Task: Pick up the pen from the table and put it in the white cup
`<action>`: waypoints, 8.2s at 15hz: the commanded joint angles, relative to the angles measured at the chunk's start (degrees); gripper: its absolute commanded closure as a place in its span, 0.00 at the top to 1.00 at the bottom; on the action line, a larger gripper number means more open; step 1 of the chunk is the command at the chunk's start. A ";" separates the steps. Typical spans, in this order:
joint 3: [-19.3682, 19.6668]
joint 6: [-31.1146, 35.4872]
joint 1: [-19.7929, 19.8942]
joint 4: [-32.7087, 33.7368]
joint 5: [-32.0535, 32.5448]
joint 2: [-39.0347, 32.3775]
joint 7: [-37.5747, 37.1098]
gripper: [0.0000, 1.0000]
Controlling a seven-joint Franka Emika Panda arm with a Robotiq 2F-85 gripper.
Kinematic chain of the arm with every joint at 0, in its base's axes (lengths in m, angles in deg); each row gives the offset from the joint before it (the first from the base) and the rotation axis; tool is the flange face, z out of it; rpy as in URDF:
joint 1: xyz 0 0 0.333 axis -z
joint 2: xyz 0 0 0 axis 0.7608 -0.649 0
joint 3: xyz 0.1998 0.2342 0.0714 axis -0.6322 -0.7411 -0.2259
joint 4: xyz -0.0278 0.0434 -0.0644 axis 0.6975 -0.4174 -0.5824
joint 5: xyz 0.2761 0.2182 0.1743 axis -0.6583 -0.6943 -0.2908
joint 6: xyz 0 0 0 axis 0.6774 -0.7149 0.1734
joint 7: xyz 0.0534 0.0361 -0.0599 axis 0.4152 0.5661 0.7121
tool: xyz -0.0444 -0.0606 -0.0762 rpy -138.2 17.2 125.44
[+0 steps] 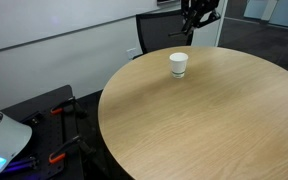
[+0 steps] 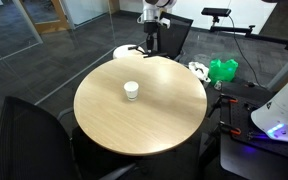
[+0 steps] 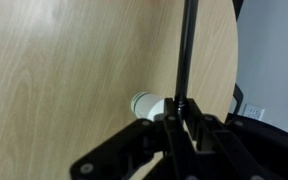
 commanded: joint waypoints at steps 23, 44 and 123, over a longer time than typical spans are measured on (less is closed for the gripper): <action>-4.77 -11.76 4.51 5.90 -25.46 -9.35 31.40 0.04; -4.97 12.74 1.44 -2.01 -44.72 -9.95 61.05 0.04; 6.22 9.84 -6.10 -17.37 -84.23 -13.44 111.53 1.00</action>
